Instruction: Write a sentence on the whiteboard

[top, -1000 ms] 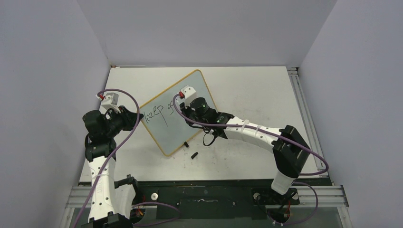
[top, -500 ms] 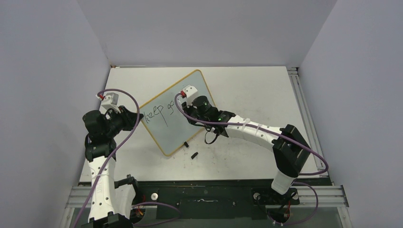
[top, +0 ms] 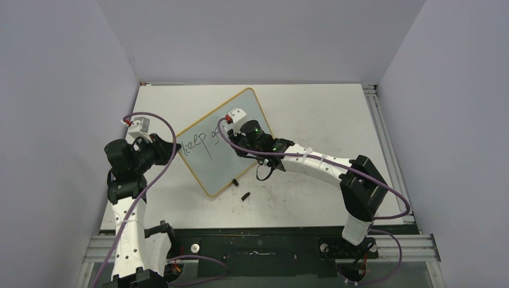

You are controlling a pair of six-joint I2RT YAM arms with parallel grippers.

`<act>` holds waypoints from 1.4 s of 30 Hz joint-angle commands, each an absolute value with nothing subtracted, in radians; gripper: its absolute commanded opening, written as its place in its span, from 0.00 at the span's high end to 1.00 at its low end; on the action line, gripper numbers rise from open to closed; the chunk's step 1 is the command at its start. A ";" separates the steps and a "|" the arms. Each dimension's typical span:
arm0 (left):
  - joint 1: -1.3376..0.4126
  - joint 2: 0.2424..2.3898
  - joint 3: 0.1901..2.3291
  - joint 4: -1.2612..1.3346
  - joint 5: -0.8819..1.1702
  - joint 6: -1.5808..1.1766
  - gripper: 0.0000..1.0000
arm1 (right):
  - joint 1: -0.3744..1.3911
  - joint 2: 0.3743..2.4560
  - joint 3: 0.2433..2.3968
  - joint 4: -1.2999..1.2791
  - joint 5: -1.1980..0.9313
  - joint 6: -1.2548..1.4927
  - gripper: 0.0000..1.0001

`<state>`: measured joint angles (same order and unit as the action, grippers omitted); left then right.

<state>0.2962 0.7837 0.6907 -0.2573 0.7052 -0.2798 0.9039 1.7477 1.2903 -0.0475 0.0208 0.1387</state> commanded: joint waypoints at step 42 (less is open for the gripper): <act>0.304 0.784 0.723 -0.248 0.686 -0.260 1.00 | 0.924 1.718 1.254 -0.020 0.074 0.127 0.95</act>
